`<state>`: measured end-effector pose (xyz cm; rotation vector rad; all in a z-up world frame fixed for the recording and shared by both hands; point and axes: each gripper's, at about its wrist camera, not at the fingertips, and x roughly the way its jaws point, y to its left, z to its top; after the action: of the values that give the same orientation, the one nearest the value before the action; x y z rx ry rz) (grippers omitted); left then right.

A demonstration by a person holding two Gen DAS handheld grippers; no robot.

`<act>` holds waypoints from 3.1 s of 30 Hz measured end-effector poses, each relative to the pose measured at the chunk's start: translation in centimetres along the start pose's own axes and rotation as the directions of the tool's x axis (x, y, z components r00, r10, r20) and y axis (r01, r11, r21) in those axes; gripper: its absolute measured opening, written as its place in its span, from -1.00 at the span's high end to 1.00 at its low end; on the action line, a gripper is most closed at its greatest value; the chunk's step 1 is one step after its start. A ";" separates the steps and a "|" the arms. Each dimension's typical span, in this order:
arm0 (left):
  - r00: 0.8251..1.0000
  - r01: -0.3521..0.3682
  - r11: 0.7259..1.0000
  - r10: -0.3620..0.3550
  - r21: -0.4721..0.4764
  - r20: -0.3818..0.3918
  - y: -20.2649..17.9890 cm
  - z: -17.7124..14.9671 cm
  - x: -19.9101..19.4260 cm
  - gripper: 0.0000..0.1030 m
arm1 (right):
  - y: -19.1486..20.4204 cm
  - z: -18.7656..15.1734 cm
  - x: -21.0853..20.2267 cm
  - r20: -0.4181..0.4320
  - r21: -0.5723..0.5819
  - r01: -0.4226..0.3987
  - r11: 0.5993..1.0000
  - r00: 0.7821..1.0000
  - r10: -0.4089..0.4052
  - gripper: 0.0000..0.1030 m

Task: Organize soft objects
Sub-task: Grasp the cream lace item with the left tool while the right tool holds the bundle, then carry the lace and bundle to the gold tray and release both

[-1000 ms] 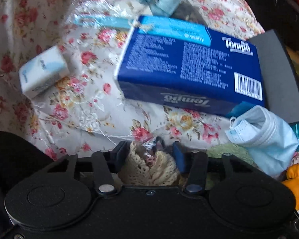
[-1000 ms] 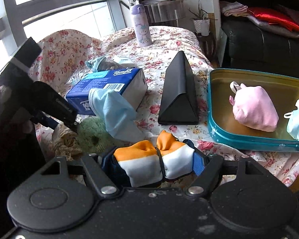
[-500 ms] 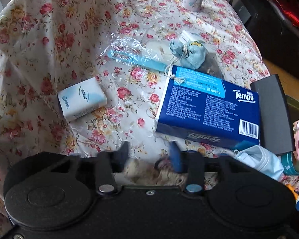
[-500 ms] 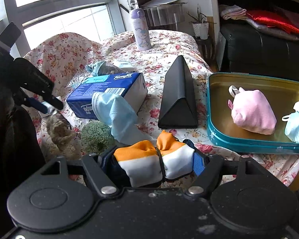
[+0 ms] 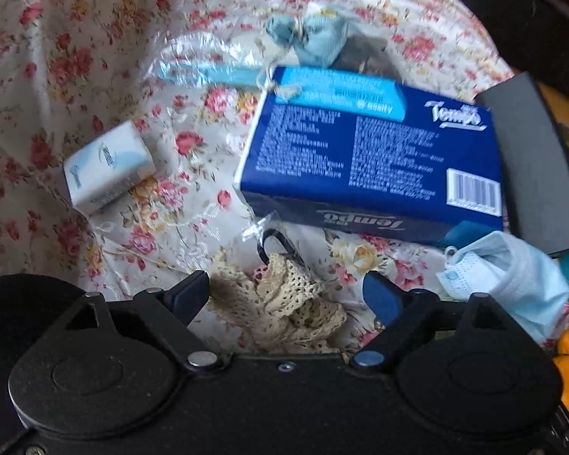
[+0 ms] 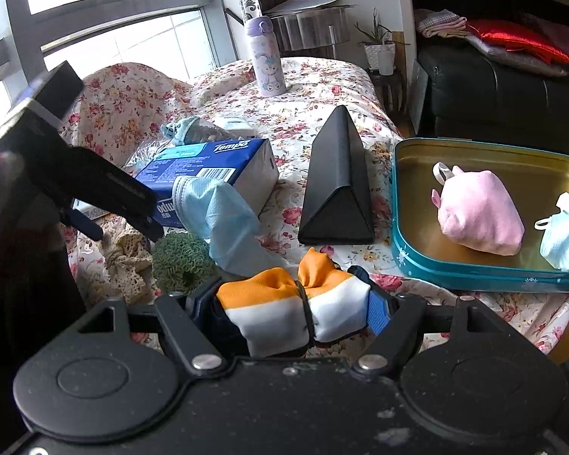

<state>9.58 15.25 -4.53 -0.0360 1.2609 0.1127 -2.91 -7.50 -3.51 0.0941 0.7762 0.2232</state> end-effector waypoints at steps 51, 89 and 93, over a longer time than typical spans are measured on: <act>0.927 0.173 0.943 -0.254 0.285 0.275 -13.6 3.3 -12.4 -0.07 | -17.5 7.2 -1.1 0.217 0.407 0.347 0.845 0.862 -0.458 -0.46; 0.968 0.149 0.917 -0.211 0.370 0.134 -25.8 6.2 -4.0 -0.32 | -24.7 8.7 1.8 0.076 0.561 0.434 0.705 0.821 -0.566 -0.50; 0.972 0.148 0.921 -0.203 0.361 0.120 -25.5 6.0 -3.8 -0.32 | -24.5 8.7 1.7 0.080 0.554 0.439 0.707 0.817 -0.570 -0.60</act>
<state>16.78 -9.79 -0.01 0.1643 1.1000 -0.2625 8.45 -30.95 -2.58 0.4026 0.5654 -0.5365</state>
